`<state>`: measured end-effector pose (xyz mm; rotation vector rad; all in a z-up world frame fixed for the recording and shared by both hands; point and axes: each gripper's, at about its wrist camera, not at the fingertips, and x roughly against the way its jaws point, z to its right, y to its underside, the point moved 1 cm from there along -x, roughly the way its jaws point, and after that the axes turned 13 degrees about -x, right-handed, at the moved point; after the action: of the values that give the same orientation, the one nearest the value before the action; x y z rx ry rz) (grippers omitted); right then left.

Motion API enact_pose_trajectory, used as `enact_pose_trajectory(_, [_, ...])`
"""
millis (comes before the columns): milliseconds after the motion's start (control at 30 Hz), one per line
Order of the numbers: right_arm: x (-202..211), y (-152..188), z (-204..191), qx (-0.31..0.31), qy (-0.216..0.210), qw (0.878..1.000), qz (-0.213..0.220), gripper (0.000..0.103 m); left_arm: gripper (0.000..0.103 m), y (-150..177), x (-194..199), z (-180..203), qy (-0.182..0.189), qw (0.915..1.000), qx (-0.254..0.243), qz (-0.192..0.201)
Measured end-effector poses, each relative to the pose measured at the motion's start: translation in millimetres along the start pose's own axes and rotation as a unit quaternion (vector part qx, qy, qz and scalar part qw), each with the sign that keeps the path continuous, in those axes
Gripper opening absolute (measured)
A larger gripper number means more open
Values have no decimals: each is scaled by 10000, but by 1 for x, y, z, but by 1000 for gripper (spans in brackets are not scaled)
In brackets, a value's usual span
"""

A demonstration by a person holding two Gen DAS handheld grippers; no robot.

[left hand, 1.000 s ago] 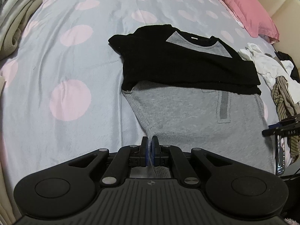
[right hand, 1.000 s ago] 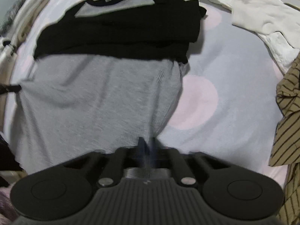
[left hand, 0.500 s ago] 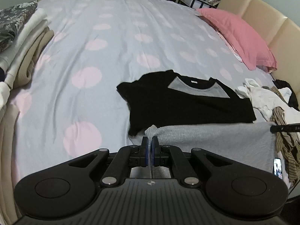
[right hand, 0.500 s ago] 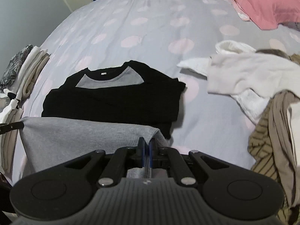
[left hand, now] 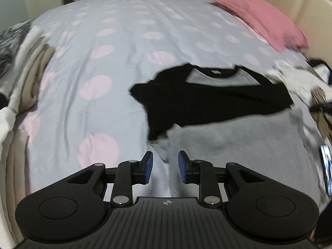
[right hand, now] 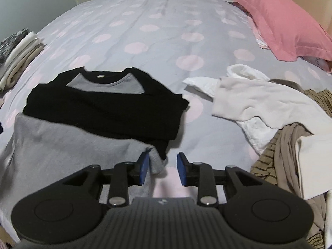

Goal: Fold clothes
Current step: 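Grasp the folded shirt's side edge with both grippers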

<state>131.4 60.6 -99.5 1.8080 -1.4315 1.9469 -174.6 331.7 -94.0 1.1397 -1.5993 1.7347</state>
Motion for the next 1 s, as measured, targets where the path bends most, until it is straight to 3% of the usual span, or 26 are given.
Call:
enact_pose_trajectory(233, [8, 32, -32, 1283, -110, 9916, 74, 41, 27, 13, 3, 50, 621, 9911, -1172, -101])
enact_pose_trajectory(400, [16, 67, -59, 2419, -152, 9702, -7, 40, 27, 35, 4, 82, 960, 9768, -1884, -324])
enact_pose_trajectory(567, [35, 124, -99, 3780, -322, 9251, 130, 38, 27, 60, 11, 109, 1153, 9553, -2682, -458])
enact_pose_trajectory(733, [55, 192, -138, 4743, -810, 8766, 130, 33, 27, 80, 18, 134, 1446, 9349, -3196, -532])
enact_pose_trajectory(900, [56, 241, -157, 5700, -592, 8194, 171, 33, 27, 97, 11, 156, 1375, 9144, -3747, -683])
enact_pose_trajectory(1000, [53, 247, -155, 5928, -586, 8032, 27, 36, 31, 108, 8, 166, 1367, 9006, -4049, -792])
